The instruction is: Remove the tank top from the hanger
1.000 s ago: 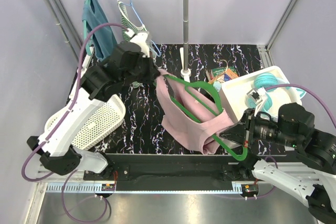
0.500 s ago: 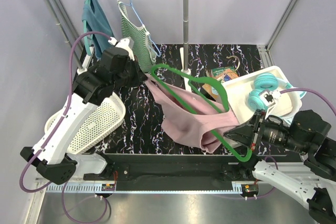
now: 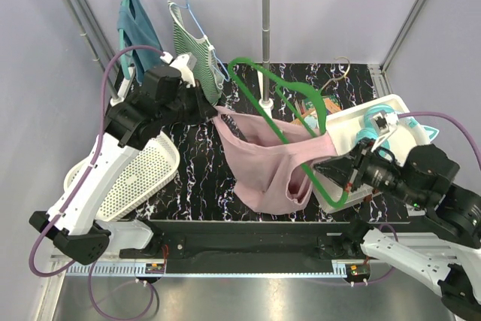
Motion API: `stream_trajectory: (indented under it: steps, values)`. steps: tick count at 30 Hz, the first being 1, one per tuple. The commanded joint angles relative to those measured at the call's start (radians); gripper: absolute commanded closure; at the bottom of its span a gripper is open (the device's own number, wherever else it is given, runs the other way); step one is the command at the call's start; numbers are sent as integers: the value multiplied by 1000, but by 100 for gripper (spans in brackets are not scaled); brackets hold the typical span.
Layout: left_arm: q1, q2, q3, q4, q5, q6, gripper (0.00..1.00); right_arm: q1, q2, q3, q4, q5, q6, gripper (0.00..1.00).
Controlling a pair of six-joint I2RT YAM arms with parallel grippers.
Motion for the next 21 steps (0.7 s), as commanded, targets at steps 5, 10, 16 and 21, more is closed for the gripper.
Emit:
stream_trajectory:
  steps: [5,10,16,21]
  values:
    - [6,-84,-1,195,355,55,32,6,148,57,111,202,-71,100]
    - [-26,-78,-33,495,535,-150,25,6,191,53,114,210,-118,100]
    - [-256,17,17,694,295,-306,34,4,238,56,117,213,-141,100]
    - [-302,135,80,670,211,-352,44,4,252,63,120,218,-147,100]
